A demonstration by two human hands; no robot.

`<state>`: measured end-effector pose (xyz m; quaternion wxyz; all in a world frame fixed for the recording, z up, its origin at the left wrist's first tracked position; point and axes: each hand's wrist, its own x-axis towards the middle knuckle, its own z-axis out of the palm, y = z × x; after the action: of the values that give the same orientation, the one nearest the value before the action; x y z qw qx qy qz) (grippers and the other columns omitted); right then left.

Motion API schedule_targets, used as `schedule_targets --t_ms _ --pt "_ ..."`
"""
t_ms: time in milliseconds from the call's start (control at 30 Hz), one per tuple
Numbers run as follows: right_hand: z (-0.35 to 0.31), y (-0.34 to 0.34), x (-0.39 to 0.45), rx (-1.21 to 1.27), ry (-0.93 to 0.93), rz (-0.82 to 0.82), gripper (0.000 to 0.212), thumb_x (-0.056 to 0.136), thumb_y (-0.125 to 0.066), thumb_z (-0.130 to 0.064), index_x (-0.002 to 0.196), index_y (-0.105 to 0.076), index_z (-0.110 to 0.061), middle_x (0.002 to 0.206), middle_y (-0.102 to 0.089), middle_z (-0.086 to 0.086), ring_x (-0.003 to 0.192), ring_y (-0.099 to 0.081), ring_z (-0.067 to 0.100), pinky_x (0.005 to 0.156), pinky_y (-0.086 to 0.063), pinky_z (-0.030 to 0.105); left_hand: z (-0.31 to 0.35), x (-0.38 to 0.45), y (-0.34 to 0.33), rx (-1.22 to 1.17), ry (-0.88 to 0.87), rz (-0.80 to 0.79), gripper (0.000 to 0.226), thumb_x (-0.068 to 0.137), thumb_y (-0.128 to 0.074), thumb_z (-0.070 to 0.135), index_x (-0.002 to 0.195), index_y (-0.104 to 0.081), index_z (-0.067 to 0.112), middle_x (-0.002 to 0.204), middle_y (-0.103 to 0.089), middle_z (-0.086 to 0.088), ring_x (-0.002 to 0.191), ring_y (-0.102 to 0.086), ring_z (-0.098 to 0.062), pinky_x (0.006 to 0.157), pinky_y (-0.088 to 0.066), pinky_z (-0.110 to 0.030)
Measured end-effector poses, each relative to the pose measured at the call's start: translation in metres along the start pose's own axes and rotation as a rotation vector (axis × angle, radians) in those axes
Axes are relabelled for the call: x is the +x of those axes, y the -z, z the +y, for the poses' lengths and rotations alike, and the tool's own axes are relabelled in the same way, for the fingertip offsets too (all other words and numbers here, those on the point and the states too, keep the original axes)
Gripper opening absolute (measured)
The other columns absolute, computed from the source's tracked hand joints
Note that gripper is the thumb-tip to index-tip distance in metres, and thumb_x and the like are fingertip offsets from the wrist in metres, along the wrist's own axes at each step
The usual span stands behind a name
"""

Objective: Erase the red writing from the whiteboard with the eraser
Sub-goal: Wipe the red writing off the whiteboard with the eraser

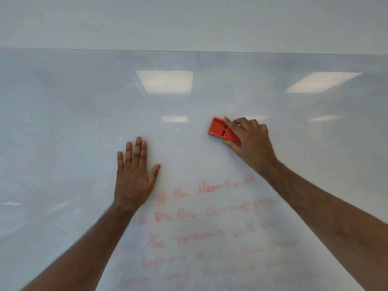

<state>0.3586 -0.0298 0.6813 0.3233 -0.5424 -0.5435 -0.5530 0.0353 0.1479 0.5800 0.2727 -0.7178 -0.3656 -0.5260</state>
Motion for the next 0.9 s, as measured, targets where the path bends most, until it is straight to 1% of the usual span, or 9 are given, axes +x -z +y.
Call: schedule_targets --t_ms 100,233,367,500,633,700,767,833,900 --pt "-0.034 -0.004 0.005 -0.007 0.037 -0.03 0.072 0.094 -0.068 -0.052 0.157 -0.046 -0.027 0.13 -0.062 0.002 0.106 -0.059 0.032 0.084 -0.044 0.048 0.0 0.0 0.002 0.003 -0.002 -0.009 0.081 0.111 -0.024 0.058 0.175 0.004 0.016 0.184 0.011 0.001 0.17 0.013 -0.024 0.138 0.001 -0.053" --pt "-0.07 -0.014 -0.001 -0.076 0.161 -0.039 0.074 0.093 -0.067 -0.056 0.157 -0.045 -0.026 0.131 -0.061 0.0 0.103 -0.059 0.03 0.082 -0.043 0.045 -0.003 -0.001 0.003 0.004 -0.018 -0.019 0.082 0.11 -0.023 0.059 0.175 0.004 0.016 0.184 0.011 0.0 0.17 0.013 -0.025 0.138 0.002 -0.052" --pt "-0.09 -0.021 -0.022 -0.103 0.296 -0.039 0.074 0.093 -0.069 -0.054 0.156 -0.045 -0.025 0.13 -0.061 0.0 0.104 -0.06 0.027 0.083 -0.046 0.045 -0.005 -0.003 0.003 0.004 -0.027 -0.023 0.083 0.11 -0.023 0.059 0.175 0.005 0.017 0.184 0.011 0.0 0.17 0.014 -0.024 0.138 0.002 -0.052" --pt "-0.085 -0.024 -0.047 -0.143 0.473 -0.081 0.068 0.101 -0.06 -0.051 0.159 -0.039 -0.024 0.134 -0.061 0.001 0.104 -0.061 0.026 0.084 -0.048 0.044 -0.005 -0.004 0.002 0.002 -0.033 -0.021 0.083 0.11 -0.024 0.059 0.175 0.005 0.017 0.184 0.01 0.0 0.17 0.014 -0.024 0.138 0.002 -0.051" --pt "-0.056 -0.019 -0.059 -0.161 0.603 -0.071 0.064 0.098 -0.065 -0.047 0.156 -0.046 -0.025 0.132 -0.063 0.0 0.1 -0.064 0.026 0.08 -0.048 0.044 -0.007 -0.004 0.002 0.01 -0.041 -0.019 0.083 0.11 -0.024 0.059 0.175 0.005 0.017 0.184 0.01 0.0 0.17 0.013 -0.024 0.138 0.003 -0.05" --pt "-0.037 -0.017 -0.058 -0.157 0.617 -0.05 0.064 0.095 -0.067 -0.046 0.153 -0.049 -0.025 0.13 -0.065 0.0 0.097 -0.064 0.027 0.077 -0.049 0.044 -0.007 -0.005 0.001 0.012 -0.045 -0.012 0.083 0.11 -0.024 0.059 0.175 0.005 0.017 0.184 0.01 0.0 0.17 0.013 -0.024 0.138 0.004 -0.049" --pt "-0.015 -0.013 -0.052 -0.153 0.583 -0.046 0.067 0.093 -0.071 -0.048 0.152 -0.05 -0.025 0.129 -0.066 0.001 0.097 -0.065 0.029 0.077 -0.048 0.043 -0.007 -0.005 0.001 0.011 -0.047 -0.004 0.083 0.111 -0.025 0.059 0.175 0.004 0.016 0.185 0.009 0.0 0.17 0.013 -0.025 0.138 0.005 -0.049" --pt "0.008 -0.007 -0.043 -0.157 0.487 -0.046 0.071 0.091 -0.073 -0.049 0.153 -0.05 -0.025 0.128 -0.066 0.003 0.097 -0.064 0.031 0.078 -0.047 0.044 -0.007 -0.005 0.0 0.006 -0.047 -0.003 0.083 0.111 -0.025 0.059 0.175 0.004 0.016 0.185 0.01 0.0 0.17 0.013 -0.025 0.138 0.004 -0.05" --pt "0.028 0.0 -0.032 -0.146 0.334 -0.037 0.073 0.09 -0.076 -0.049 0.154 -0.049 -0.025 0.127 -0.065 0.003 0.097 -0.062 0.031 0.077 -0.045 0.044 -0.006 -0.006 0.0 0.006 -0.045 -0.006 0.083 0.111 -0.024 0.059 0.175 0.006 0.016 0.184 0.011 0.0 0.17 0.014 -0.024 0.138 0.001 -0.052"
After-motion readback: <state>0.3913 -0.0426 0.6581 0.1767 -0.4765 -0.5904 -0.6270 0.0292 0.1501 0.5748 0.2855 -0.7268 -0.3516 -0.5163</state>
